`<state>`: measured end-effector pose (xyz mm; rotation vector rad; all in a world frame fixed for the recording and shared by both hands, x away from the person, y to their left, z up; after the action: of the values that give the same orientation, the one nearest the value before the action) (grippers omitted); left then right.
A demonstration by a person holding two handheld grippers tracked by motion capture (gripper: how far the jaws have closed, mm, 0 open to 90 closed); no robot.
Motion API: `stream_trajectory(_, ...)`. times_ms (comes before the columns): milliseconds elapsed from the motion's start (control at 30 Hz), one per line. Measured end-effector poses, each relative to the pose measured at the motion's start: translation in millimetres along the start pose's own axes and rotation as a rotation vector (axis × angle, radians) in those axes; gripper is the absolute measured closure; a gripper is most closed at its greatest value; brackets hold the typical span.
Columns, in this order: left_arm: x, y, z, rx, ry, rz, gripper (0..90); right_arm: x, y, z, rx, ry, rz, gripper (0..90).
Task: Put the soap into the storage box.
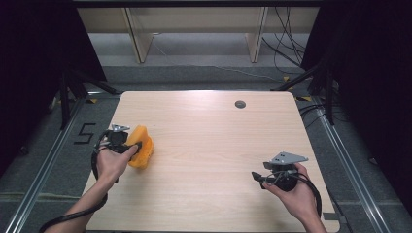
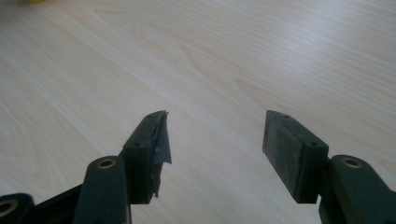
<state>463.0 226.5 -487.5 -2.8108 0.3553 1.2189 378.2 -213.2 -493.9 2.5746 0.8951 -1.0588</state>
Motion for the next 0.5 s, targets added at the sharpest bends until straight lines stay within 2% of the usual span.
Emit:
stream_trajectory(33, 1.4, 1.3, 1.5, -0.005, 0.003, 0.001, 60.6, -0.3, -1.3, 0.0, 0.012, -0.006, -0.005, 41.1)
stream_trajectory(200, 8.9, 3.7, 10.5, -0.008, -0.009, 0.003, 60.5, 0.1, -1.0, 0.3, -0.007, -0.002, -0.004, 41.2)
stream_trajectory(333, 10.6, 3.4, 11.9, -0.016, -0.005, 0.008, 60.4, -0.2, -1.1, 0.7, -0.005, -0.004, -0.008, 41.3)
stream_trajectory(433, 10.3, 3.3, 12.8, -0.005, -0.004, 0.003, 60.2, 0.1, -1.6, 0.8, -0.013, -0.010, -0.010, 41.4)
stream_trajectory(500, 10.2, 2.9, 12.8, -0.004, -0.005, 0.007, 60.0, -0.5, -3.9, 0.8, 0.004, -0.016, -0.018, 41.4)
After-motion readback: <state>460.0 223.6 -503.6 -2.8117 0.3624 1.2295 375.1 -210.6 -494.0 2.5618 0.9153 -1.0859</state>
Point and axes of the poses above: each handheld gripper's, and its own axes: x roughly forward along the jaws, z roughly out of its underside, y roughly to its right, the point moved 7 cm from there along x, roughly forward along the jaws, and after that the axes turned 2 degrees about -y, right-handed, at the moved point
